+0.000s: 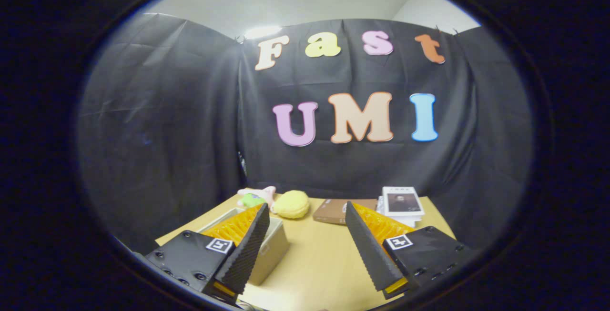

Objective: Open the storage box then place both shoes into the box .Put the left shoe in first, then the right shoe, with the right side of both shoes facing outward in a uniform manner.

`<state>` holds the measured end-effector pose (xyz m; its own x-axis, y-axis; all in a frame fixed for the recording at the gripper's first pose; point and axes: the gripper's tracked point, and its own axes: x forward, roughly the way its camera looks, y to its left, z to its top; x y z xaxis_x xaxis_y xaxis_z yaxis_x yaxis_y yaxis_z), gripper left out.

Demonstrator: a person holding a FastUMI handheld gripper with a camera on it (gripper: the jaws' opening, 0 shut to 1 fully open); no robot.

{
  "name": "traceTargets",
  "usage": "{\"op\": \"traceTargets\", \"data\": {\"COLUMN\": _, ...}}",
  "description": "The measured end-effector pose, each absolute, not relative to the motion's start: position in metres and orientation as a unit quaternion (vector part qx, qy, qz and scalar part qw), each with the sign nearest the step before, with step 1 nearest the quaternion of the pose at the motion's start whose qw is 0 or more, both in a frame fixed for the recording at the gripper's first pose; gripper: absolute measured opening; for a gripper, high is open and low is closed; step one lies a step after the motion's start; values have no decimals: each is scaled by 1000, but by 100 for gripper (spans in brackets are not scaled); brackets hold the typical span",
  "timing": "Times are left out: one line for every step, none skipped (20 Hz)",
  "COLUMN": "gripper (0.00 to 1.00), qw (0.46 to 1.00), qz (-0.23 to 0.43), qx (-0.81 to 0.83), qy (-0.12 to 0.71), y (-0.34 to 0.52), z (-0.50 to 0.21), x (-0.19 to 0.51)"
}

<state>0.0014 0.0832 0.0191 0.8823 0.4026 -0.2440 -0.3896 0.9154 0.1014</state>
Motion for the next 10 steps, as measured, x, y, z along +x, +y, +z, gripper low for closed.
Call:
{"op": "traceTargets", "data": {"gripper": 100, "qw": 972, "qz": 198, "qx": 19, "qy": 126, "y": 70, "z": 20, "x": -1}}
{"op": "traceTargets", "data": {"gripper": 100, "qw": 974, "qz": 194, "qx": 17, "qy": 118, "y": 62, "z": 21, "x": -3}}
{"op": "traceTargets", "data": {"gripper": 100, "qw": 976, "qz": 190, "qx": 17, "qy": 108, "y": 52, "z": 23, "x": -6}}
{"op": "traceTargets", "data": {"gripper": 100, "qw": 978, "qz": 184, "qx": 15, "qy": 95, "y": 42, "z": 27, "x": -6}}
{"op": "traceTargets", "data": {"gripper": 100, "qw": 980, "qz": 181, "qx": 13, "qy": 80, "y": 32, "z": 31, "x": -10}}
{"op": "traceTargets", "data": {"gripper": 100, "qw": 982, "qz": 177, "qx": 6, "qy": 68, "y": 24, "z": 32, "x": -13}}
{"op": "traceTargets", "data": {"gripper": 100, "qw": 984, "qz": 170, "qx": -1, "qy": 57, "y": 14, "z": 34, "x": -13}}
{"op": "traceTargets", "data": {"gripper": 100, "qw": 985, "qz": 166, "qx": -8, "qy": 50, "y": 7, "z": 36, "x": -15}}
{"op": "traceTargets", "data": {"gripper": 100, "qw": 985, "qz": 163, "qx": -11, "qy": 46, "y": 2, "z": 37, "x": -17}}
{"op": "traceTargets", "data": {"gripper": 100, "qw": 986, "qz": 163, "qx": -11, "qy": 43, "y": -2, "z": 36, "x": -20}}
